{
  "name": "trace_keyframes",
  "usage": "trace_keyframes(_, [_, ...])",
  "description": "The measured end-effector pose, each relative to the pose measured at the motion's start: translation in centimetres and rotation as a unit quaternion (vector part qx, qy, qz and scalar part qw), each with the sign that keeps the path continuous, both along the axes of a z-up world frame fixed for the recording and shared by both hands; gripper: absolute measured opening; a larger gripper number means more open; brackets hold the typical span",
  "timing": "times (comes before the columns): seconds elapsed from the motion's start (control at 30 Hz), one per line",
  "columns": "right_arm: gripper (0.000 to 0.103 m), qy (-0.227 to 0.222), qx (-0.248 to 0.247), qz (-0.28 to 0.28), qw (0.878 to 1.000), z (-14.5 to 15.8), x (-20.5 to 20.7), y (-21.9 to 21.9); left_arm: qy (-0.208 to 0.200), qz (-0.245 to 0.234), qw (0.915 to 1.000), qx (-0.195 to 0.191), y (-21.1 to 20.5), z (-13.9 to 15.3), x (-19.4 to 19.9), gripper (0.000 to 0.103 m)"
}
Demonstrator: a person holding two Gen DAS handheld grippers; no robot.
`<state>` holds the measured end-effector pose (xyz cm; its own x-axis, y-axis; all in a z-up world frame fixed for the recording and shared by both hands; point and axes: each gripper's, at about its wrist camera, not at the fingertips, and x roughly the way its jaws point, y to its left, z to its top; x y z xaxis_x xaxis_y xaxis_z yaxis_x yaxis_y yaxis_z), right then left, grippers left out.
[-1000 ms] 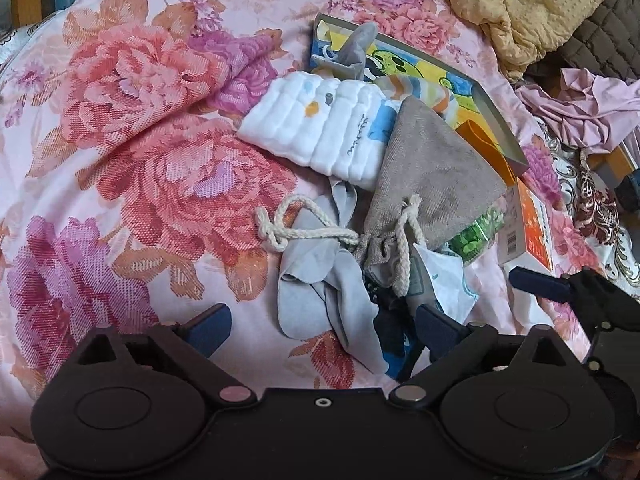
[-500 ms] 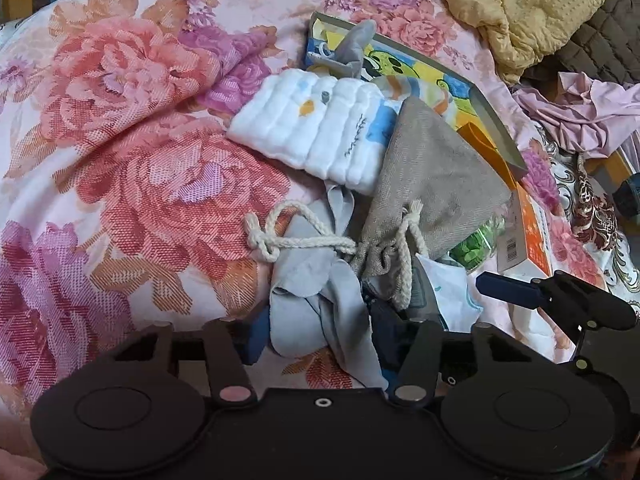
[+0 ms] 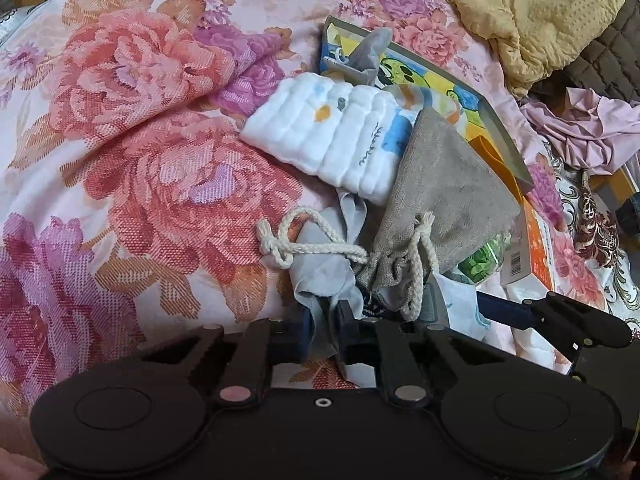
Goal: Organize soft objects
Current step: 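Grasp the white printed mask packet with the right tool while the left grasps grey cloth, then lift and carry the mask packet and grey cloth over the painted tray with both tools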
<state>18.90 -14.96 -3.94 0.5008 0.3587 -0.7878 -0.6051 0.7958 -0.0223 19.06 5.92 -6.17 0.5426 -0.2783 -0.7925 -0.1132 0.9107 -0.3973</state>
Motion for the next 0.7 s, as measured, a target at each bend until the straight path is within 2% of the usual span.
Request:
trace_keyframes(0.27, [0.055,0.0,-0.003,0.006,1.0,0.1,-0.3,0.2,-0.017,0.002,0.9998,-0.001,0.0,0.6,-0.4,0.003])
trace_keyframes(0.4, [0.039,-0.011,-0.005,0.015,1.0,0.4,-0.9,0.5,-0.034,-0.004,0.9994,0.0,-0.2,1.1,-0.8,0.001])
trace_keyframes(0.57, [0.037,-0.027,-0.001,0.015,1.0,1.3,-1.6,0.4,-0.059,-0.014,0.9982,0.005,-0.6,2.0,-1.6,0.001])
trace_keyframes(0.7, [0.037,-0.061,0.001,0.016,0.998,2.5,-2.7,0.0,-0.08,-0.018,0.9965,0.011,-0.7,2.8,-2.4,0.001])
